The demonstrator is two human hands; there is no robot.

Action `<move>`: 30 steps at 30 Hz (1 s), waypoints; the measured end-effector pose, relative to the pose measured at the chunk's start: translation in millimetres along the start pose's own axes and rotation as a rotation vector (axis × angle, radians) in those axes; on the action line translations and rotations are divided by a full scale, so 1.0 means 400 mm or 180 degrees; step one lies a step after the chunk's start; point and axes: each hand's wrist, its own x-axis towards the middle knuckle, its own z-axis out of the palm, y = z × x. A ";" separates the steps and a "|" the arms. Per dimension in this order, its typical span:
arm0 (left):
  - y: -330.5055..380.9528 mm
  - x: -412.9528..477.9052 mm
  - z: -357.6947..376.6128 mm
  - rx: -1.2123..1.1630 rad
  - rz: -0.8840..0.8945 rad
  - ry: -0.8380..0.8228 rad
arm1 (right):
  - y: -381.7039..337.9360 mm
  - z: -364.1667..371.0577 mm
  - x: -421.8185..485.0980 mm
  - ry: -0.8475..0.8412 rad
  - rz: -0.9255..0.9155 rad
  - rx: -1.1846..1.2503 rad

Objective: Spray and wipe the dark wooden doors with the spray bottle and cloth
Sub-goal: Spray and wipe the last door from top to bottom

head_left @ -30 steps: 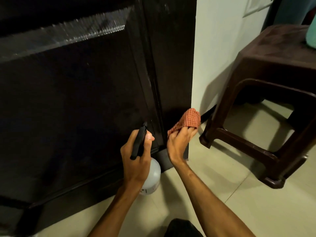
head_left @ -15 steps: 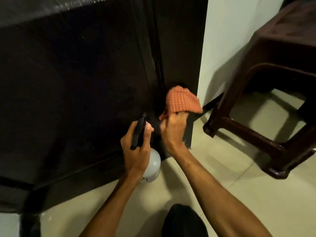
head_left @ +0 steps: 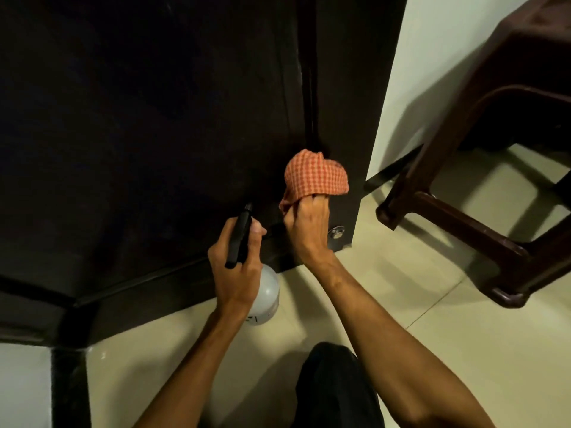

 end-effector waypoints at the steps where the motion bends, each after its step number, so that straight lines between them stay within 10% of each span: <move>1: -0.007 -0.004 -0.003 0.0001 -0.0025 0.0004 | 0.000 0.004 0.004 0.0067 -0.0044 -0.0013; 7: -0.062 -0.029 -0.042 0.0019 -0.0181 0.0031 | 0.112 0.114 -0.171 -0.0718 0.0945 0.0316; 21: -0.232 -0.139 -0.213 0.0219 -0.0979 0.0395 | -0.056 0.180 -0.181 0.0555 0.1850 0.0935; 28: -0.265 -0.177 -0.380 0.0347 -0.0908 0.0781 | -0.272 0.344 -0.408 -0.1181 0.0145 0.0528; 30: -0.281 -0.182 -0.424 0.0328 -0.0897 0.0886 | -0.263 0.347 -0.404 -0.0928 0.0167 0.0443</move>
